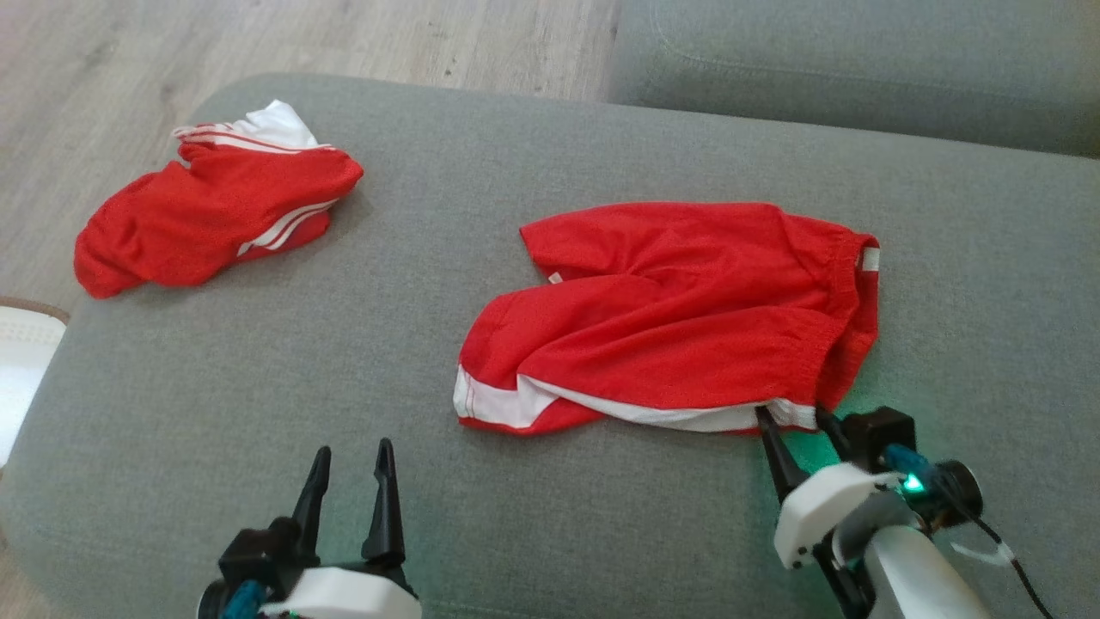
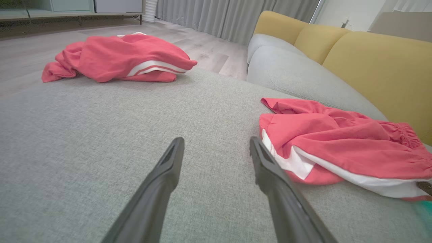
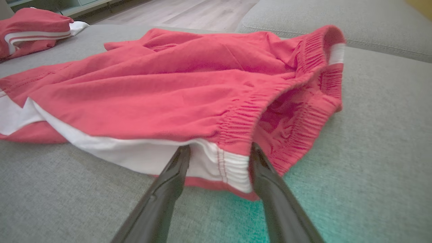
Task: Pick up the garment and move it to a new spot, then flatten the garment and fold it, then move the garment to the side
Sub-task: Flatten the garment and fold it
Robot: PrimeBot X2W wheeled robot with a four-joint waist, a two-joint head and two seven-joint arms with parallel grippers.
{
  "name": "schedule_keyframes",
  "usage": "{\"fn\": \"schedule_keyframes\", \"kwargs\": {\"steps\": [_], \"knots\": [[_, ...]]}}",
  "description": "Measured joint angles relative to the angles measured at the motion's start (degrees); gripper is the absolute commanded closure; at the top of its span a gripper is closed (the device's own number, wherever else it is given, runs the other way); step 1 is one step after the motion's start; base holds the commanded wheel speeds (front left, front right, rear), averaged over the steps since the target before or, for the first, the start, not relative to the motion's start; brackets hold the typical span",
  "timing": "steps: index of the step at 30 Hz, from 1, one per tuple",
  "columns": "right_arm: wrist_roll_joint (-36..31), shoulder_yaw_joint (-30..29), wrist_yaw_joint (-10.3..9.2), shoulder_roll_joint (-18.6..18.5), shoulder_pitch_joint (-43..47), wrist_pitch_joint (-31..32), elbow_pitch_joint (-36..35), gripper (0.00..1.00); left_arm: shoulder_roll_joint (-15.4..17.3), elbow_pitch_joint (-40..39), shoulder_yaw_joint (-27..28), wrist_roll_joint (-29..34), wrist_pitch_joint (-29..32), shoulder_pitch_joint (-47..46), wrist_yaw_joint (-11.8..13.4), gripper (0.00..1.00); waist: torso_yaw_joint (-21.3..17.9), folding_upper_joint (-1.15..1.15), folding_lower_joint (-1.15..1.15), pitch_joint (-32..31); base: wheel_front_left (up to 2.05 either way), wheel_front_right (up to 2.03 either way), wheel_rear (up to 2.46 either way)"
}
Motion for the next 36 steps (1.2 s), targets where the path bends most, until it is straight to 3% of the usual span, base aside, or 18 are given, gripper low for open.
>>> {"fn": "schedule_keyframes", "kwargs": {"steps": [1, 3, 5, 17, 27, 32, 33, 35, 36], "knots": [[0.00, 0.47, 0.00, -0.02, -0.69, -0.16, 0.48, 0.57, -0.01, 0.00, 0.05, 0.00, 0.00, -0.11, 0.00, 0.00, -0.13, 0.00, 0.00, 0.28, 0.00, 0.00, 0.00], [0.02, 1.52, 0.00, -0.02, -1.76, -0.43, 1.30, 0.72, -0.13, 0.04, 0.05, 0.00, 0.00, -0.57, -0.03, 0.00, -0.52, 0.00, 0.00, 0.71, 0.00, 0.00, 0.00], [0.08, 2.24, 0.00, -0.03, -2.52, -0.52, 1.79, 1.00, -0.27, 0.19, -0.02, 0.01, 0.00, -1.15, -0.12, 0.00, -1.02, 0.00, 0.00, 1.06, 0.00, 0.00, 0.00], [0.08, 3.23, 0.00, -0.08, -3.09, -2.49, 2.01, 1.00, -1.30, 9.85, -3.64, -0.60, 4.19, -9.20, -4.55, 0.00, -5.39, 0.00, 0.00, 1.86, 0.00, 0.00, 0.00], [1.23, 5.48, 0.00, -0.08, -4.41, -2.78, 2.04, 1.00, -1.77, 20.76, -3.47, -1.83, 5.20, -15.75, -4.74, 0.00, -7.86, 0.00, 0.00, 3.21, 0.00, 0.00, 0.00], [1.76, 6.50, 0.00, -0.08, -4.41, -3.02, 2.21, 1.00, -2.11, 24.58, -3.80, -2.12, 5.21, -18.50, -6.23, 0.00, -8.62, 0.00, 0.00, 3.66, 0.00, 0.00, 0.00], [1.86, 6.54, 0.00, -0.08, -4.41, -3.09, 2.25, 1.00, -2.23, 24.97, -3.97, -2.12, 5.20, -18.80, -6.50, 0.11, -8.74, 0.00, -0.01, 3.73, 0.00, 0.00, 0.00], [1.92, 6.55, 0.00, -0.09, -4.49, -3.32, 2.33, 1.00, -2.44, 25.77, -4.48, -2.12, 5.13, -19.30, -6.87, 0.52, -8.92, 0.00, 0.00, 3.88, 0.00, 0.00, 0.00], [2.12, 6.56, 0.00, -0.09, -4.61, -3.39, 2.38, 1.00, -2.55, 26.17, -4.74, -2.12, 5.11, -19.53, -7.20, 0.58, -8.97, 0.00, 0.00, 3.94, 0.00, 0.00, 0.00]]}}
